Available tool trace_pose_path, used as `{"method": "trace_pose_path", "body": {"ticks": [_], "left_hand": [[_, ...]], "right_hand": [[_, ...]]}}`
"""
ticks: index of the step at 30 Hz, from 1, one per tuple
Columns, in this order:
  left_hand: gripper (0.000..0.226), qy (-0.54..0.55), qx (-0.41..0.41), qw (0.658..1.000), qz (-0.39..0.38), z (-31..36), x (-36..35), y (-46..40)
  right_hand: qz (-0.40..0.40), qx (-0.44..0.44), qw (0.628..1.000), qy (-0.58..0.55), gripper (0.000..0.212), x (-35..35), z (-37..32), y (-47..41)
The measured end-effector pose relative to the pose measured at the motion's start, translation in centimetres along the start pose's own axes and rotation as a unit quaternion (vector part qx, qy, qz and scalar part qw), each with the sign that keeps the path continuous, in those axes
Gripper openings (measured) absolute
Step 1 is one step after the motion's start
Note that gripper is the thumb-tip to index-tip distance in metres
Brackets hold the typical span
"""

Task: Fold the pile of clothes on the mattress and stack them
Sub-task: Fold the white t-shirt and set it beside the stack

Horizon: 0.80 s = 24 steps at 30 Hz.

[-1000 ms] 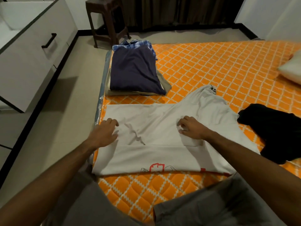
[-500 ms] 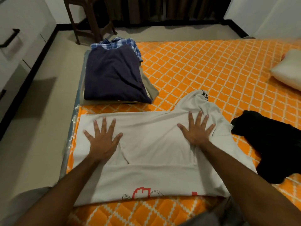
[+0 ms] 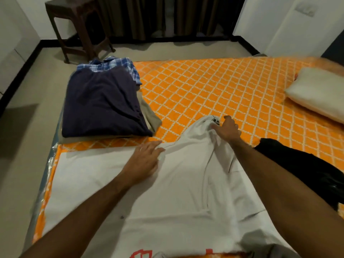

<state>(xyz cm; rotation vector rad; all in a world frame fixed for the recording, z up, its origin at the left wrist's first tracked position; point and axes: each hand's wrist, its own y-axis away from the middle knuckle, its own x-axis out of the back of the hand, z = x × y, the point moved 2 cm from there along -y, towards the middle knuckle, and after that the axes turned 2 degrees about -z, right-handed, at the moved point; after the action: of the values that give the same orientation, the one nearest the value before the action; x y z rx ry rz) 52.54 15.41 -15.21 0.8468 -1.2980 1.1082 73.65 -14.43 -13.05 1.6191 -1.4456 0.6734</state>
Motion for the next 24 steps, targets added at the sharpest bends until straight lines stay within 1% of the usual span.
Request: {"method": "trace_pose_path", "body": {"ticks": [1,2,3,5,6,7,9,10,12,13,14,15,16,17,18,21,22,24], "left_hand": [[0.048,0.013,-0.015,1.0,-0.015,1.2,-0.5,-1.7],[0.048,0.016,-0.031,0.999,-0.027,2.4,-1.2,-2.9],[0.049,0.007,-0.055,0.998,-0.036,3.5,-2.1,-3.8],[0.049,-0.024,-0.109,0.993,-0.046,5.2,-3.8,-4.0],[0.049,-0.029,-0.121,0.991,-0.041,5.5,-4.3,-3.9],[0.05,-0.028,-0.123,0.991,-0.031,5.5,-4.6,-3.8],[0.054,-0.023,-0.115,0.993,-0.017,5.4,-4.6,-4.1],[0.056,-0.026,-0.11,0.993,-0.022,5.4,-4.7,-4.2],[0.061,-0.042,-0.092,0.994,-0.04,5.4,-4.9,-4.3],[0.062,-0.048,-0.084,0.994,-0.045,5.4,-4.8,-4.4],[0.063,-0.049,-0.076,0.995,-0.047,5.3,-4.7,-4.5],[0.063,-0.044,-0.071,0.995,-0.049,5.5,-4.6,-4.5],[0.064,-0.035,-0.058,0.996,-0.055,5.3,-4.6,-4.5],[0.066,-0.027,-0.039,0.997,-0.065,5.1,-4.6,-4.5],[0.069,-0.019,-0.014,0.997,-0.071,5.0,-4.8,-4.7],[0.074,0.016,0.084,0.995,-0.057,3.9,-4.9,-5.2],[0.07,0.022,0.103,0.994,-0.04,3.7,-4.6,-5.4],[0.055,-0.001,0.114,0.993,0.0,3.2,-3.4,-5.9]], "right_hand": [[-0.05,-0.022,0.998,-0.031,0.091,0.4,0.1,-1.4],[-0.086,-0.031,0.995,-0.048,0.094,0.7,-0.2,-2.3],[-0.107,-0.026,0.992,-0.055,0.086,0.8,-0.6,-3.0],[-0.128,0.015,0.99,-0.05,0.048,0.7,-1.1,-4.3],[-0.143,0.044,0.988,-0.045,0.038,0.7,-1.6,-4.8],[-0.155,0.068,0.984,-0.047,0.031,0.7,-2.1,-5.5],[-0.178,0.094,0.972,-0.123,0.013,1.5,-3.1,-6.8],[-0.163,0.103,0.963,-0.186,0.016,2.1,-3.6,-7.3],[-0.067,0.112,0.946,-0.297,0.044,3.2,-3.9,-7.9],[-0.026,0.107,0.947,-0.301,0.046,3.3,-3.5,-8.1],[-0.019,0.1,0.958,-0.266,0.038,3.2,-3.2,-7.9],[-0.039,0.079,0.976,-0.201,0.034,2.7,-2.2,-7.5],[-0.082,0.057,0.986,-0.134,0.05,2.0,-1.1,-6.9],[-0.117,0.034,0.989,-0.088,0.066,1.7,0.3,-6.0],[-0.137,0.021,0.988,-0.067,0.071,1.9,1.8,-5.1],[-0.157,0.057,0.986,0.015,0.056,1.6,5.7,-4.5],[-0.147,0.059,0.987,0.035,0.05,2.0,6.6,-4.3],[-0.096,0.037,0.994,0.045,0.043,3.0,7.6,-4.3]]}}
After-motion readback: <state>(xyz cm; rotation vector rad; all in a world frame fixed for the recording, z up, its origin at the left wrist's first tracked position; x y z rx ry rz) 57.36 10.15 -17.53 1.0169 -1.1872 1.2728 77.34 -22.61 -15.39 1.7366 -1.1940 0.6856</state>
